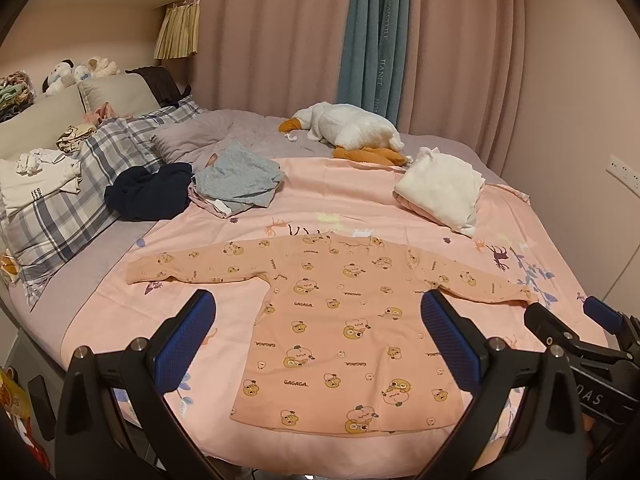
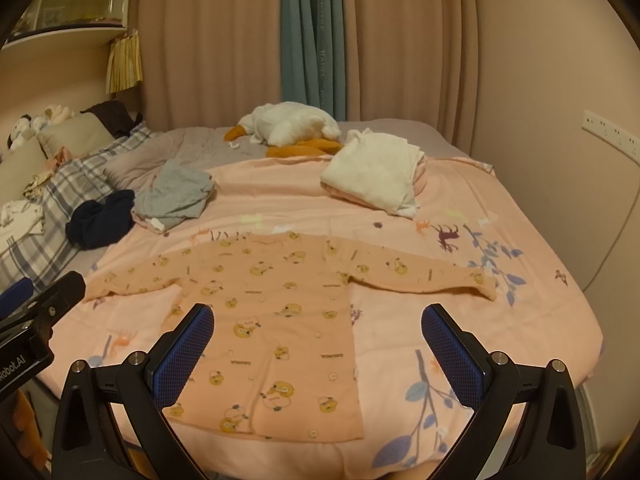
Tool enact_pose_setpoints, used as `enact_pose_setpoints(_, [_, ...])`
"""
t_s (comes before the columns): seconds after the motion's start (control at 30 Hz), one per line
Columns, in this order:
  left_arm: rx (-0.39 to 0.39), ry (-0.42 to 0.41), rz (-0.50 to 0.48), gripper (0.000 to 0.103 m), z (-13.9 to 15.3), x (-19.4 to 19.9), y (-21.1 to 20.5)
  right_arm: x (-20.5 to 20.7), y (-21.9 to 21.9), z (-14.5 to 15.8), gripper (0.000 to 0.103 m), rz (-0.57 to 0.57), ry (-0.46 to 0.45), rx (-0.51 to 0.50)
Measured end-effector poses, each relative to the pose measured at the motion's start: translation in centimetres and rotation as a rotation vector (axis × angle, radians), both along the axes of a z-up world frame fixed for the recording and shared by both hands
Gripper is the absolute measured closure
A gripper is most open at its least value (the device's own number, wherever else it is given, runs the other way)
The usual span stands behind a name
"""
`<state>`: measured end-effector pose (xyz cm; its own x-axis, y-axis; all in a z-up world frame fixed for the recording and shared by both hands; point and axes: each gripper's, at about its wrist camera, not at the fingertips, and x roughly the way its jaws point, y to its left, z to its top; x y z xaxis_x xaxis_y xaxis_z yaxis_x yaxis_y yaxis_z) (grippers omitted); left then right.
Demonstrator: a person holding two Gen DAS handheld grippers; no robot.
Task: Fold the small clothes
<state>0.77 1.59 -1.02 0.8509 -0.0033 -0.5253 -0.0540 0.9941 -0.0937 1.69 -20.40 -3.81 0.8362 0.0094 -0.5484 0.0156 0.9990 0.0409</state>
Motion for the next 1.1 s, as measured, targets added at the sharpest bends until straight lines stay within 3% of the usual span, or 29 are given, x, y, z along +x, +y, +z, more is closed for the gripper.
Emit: enact_pose_setpoints(1.1, [0.007,0.024,-0.015,0.000,-0.68,0.36,-0.42,0.23,0.07,-0.59,0.000,0.004,0.018,-0.001])
